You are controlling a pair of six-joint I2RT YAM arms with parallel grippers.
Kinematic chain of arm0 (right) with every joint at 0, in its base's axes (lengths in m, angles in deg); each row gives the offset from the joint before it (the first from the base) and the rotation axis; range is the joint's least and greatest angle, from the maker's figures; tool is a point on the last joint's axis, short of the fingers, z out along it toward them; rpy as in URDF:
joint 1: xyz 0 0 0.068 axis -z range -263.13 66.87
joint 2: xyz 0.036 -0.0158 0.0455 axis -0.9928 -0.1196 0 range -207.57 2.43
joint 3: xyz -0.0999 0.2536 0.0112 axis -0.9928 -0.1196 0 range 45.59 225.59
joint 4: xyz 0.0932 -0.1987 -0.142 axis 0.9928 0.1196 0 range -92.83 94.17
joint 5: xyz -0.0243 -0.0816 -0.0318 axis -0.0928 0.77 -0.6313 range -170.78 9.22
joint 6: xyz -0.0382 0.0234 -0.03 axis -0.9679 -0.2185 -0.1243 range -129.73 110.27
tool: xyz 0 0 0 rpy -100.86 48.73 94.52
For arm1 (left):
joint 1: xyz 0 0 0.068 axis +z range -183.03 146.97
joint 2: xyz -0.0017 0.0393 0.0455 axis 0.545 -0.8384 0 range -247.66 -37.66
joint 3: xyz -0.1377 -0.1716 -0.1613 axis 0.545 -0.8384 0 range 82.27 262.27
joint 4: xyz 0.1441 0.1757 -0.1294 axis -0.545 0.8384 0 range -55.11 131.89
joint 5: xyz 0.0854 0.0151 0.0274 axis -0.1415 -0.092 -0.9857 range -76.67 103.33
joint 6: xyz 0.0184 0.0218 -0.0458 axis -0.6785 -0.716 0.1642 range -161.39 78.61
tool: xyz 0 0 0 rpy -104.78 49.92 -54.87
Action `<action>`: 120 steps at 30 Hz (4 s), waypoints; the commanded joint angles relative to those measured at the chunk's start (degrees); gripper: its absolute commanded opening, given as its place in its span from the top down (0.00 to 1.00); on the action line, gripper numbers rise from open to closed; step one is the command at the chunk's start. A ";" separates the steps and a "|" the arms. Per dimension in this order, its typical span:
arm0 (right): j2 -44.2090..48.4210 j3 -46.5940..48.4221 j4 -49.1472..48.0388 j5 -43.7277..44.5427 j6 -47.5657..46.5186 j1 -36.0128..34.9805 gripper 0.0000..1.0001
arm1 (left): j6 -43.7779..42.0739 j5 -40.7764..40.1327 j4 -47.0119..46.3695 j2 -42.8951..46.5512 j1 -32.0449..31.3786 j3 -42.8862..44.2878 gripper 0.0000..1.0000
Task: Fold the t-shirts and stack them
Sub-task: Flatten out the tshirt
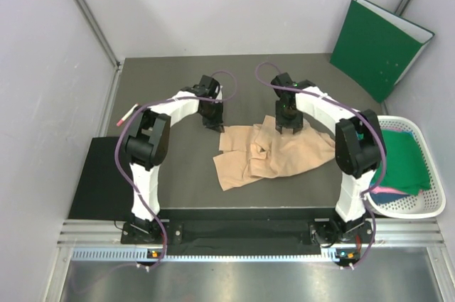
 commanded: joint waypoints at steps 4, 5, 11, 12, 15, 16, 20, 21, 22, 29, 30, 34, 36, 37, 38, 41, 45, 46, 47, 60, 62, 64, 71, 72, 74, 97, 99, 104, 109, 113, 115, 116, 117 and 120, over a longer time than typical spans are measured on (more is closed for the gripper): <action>-3.24 0.94 4.77 7.49 0.68 -1.42 1.00 | -0.73 -5.68 2.16 0.28 -0.16 3.78 1.00; -2.81 0.77 4.85 8.01 0.68 -1.42 1.00 | -0.82 -6.91 3.21 0.81 0.02 3.96 1.00; 4.84 1.20 4.41 12.14 0.24 -1.77 1.00 | -1.35 -13.25 5.42 6.08 4.84 3.78 1.00; 6.76 1.38 4.50 13.54 0.06 -1.77 1.00 | -1.35 -13.51 5.68 7.56 5.90 3.70 1.00; 9.75 0.59 4.94 16.09 -0.64 -1.77 1.00 | -1.52 -13.25 5.95 10.12 10.91 3.52 1.00; 10.20 0.16 5.11 16.54 -1.08 -1.68 1.00 | -1.78 -13.07 6.12 10.48 13.27 3.78 1.00; 12.48 -3.35 7.13 17.16 -0.21 -1.68 1.00 | -3.10 -14.22 8.84 10.74 18.20 6.85 1.00; 14.67 -4.15 7.31 16.03 0.49 -1.77 1.00 | -3.19 -14.22 9.28 10.39 18.91 7.21 1.00; 15.91 -5.11 7.40 15.06 0.94 -1.86 1.00 | -3.02 -14.22 9.81 10.39 20.13 7.47 1.00; 27.86 -17.57 15.20 4.08 9.89 -3.88 1.00 | -1.52 -17.46 10.78 9.69 20.94 7.83 1.00; 30.83 -19.17 16.27 1.28 12.86 -4.66 1.00 | -1.44 -18.16 11.04 9.51 20.94 8.17 1.00; 37.53 -26.64 21.54 -5.68 18.77 -6.08 1.00 | -1.87 -19.92 13.15 9.07 21.29 10.11 1.00; 39.91 -29.02 22.69 -9.02 19.66 -6.95 0.95 | -2.14 -20.45 14.20 8.72 21.55 11.34 1.00; 40.61 -28.24 23.48 -9.55 19.57 -7.48 0.82 | -2.23 -20.89 14.47 8.72 21.55 11.69 1.00; 41.66 -27.11 24.09 -8.60 19.49 -7.92 0.62 | -2.23 -20.98 14.82 8.46 21.64 12.39 1.00; 42.37 -19.21 24.72 -5.01 17.56 -9.06 0.01 | -2.32 -20.11 15.70 8.54 21.64 12.84 1.00; 39.31 -10.58 18.41 -0.51 10.81 -8.98 0.00 | -2.49 -18.96 16.05 9.25 21.64 12.14 0.77; 37.82 -9.09 14.82 0.28 9.65 -8.98 0.01 | -2.58 -18.87 16.14 9.51 21.64 11.52 0.70; 34.41 -8.90 12.35 0.72 7.21 -8.89 0.00 | -2.58 -18.53 16.05 9.86 21.64 11.08 0.66; -0.33 8.23 -4.29 4.85 -6.44 -8.28 0.02 | -3.37 -17.82 16.32 12.76 21.64 5.28 0.48; -2.71 10.60 -4.20 6.08 -6.97 -7.75 0.02 | -3.37 -17.73 16.32 13.38 21.64 4.49 0.48; -4.29 11.57 -4.99 6.00 -7.23 -7.14 0.02 | -3.63 -17.73 16.06 13.73 21.64 3.44 0.48; -6.05 8.42 -12.19 -0.84 -8.64 -2.48 0.02 | -3.90 -17.56 15.62 14.17 21.64 1.41 0.48; -6.49 8.07 -13.59 -1.90 -8.81 -2.04 0.02 | -3.90 -17.38 15.61 14.17 21.64 1.15 0.48; -8.77 8.32 -14.04 -3.22 -9.34 -1.25 0.02 | -3.98 -17.64 15.70 13.99 21.64 0.97 0.47; -23.11 20.28 -5.17 -4.55 -9.00 -2.74 0.97 | -4.60 -21.60 16.41 11.98 21.64 1.50 0.02; -21.18 17.83 -6.74 -4.29 -8.73 -2.74 1.00 | -4.69 -22.21 16.23 11.45 21.64 1.41 0.02; -16.61 15.97 -7.37 -0.95 -8.29 -2.56 1.00 | -4.60 -22.74 15.35 9.87 21.73 0.97 0.04; -10.89 17.02 -7.36 1.60 -8.37 -1.60 1.00 | -4.43 -21.78 13.25 7.14 21.82 0.44 0.14; -9.04 19.57 -5.88 1.78 -8.90 -0.98 1.00 | -3.81 -20.55 11.40 4.60 22.25 0.88 0.23; -8.78 20.19 -5.43 1.95 -9.17 -0.54 1.00 | -3.37 -20.02 11.13 3.01 22.78 1.32 0.28; -8.69 20.28 -5.17 2.04 -9.25 -0.54 1.00 | -3.19 -19.93 11.04 2.57 22.70 1.58 0.29; -8.52 20.19 -5.17 2.04 -9.17 -0.37 1.00 | -3.11 -19.75 10.43 2.05 22.70 1.50 0.32; -8.08 19.40 -5.34 1.95 -8.99 -0.28 1.00 | -3.02 -19.05 10.08 0.90 24.35 1.50 0.33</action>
